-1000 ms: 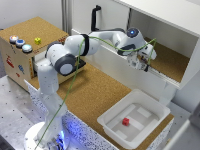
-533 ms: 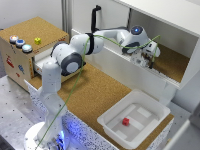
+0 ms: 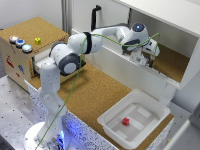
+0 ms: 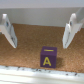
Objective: Put the purple object inside the right cabinet
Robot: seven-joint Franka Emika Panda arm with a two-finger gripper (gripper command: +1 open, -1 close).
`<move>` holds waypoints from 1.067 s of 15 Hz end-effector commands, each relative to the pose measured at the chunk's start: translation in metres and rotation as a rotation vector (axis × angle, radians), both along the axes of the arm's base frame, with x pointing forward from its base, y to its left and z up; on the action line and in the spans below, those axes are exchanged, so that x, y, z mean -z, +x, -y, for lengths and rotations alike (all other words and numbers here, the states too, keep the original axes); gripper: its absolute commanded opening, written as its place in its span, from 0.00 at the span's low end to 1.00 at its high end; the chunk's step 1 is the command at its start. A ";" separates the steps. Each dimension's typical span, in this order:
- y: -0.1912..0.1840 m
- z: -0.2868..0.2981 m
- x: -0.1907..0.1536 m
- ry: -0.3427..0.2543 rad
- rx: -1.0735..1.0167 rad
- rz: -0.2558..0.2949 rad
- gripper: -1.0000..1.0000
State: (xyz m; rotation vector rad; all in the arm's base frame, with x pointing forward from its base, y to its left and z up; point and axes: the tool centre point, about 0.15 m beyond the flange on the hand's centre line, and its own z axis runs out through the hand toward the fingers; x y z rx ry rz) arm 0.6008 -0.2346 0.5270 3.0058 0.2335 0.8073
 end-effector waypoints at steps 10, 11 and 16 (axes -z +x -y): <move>-0.046 -0.011 -0.003 -0.048 -0.014 0.061 1.00; -0.046 -0.011 -0.003 -0.048 -0.014 0.061 1.00; -0.079 -0.029 -0.017 -0.015 -0.035 -0.018 1.00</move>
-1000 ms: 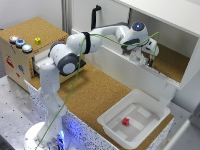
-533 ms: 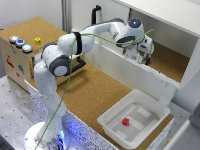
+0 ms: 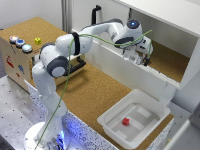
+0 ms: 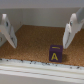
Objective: Put the purple object inside the right cabinet
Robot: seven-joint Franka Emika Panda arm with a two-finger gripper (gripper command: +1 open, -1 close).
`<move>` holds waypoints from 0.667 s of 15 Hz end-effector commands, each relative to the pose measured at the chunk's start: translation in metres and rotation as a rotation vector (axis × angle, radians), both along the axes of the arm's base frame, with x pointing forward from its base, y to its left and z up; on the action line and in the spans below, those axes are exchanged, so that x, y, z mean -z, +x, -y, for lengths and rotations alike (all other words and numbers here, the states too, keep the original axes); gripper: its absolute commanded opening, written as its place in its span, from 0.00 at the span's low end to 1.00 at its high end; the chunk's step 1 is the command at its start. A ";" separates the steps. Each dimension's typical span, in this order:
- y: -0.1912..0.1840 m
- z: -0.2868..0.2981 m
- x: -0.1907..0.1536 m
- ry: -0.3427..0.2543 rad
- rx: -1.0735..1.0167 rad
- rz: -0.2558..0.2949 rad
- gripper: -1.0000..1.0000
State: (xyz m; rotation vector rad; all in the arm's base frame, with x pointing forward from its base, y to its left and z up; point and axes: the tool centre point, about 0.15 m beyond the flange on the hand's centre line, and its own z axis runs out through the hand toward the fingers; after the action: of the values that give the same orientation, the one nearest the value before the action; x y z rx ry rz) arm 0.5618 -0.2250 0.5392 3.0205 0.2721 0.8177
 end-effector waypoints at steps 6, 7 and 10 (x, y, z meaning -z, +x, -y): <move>-0.118 -0.081 0.014 -0.106 -0.024 -0.225 1.00; -0.129 -0.096 0.018 -0.127 -0.041 -0.245 1.00; -0.153 -0.142 0.029 -0.151 -0.102 -0.291 1.00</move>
State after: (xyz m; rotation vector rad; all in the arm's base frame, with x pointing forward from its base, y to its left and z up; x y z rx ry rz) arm 0.4615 -0.1591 0.5346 3.1401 0.4576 0.3948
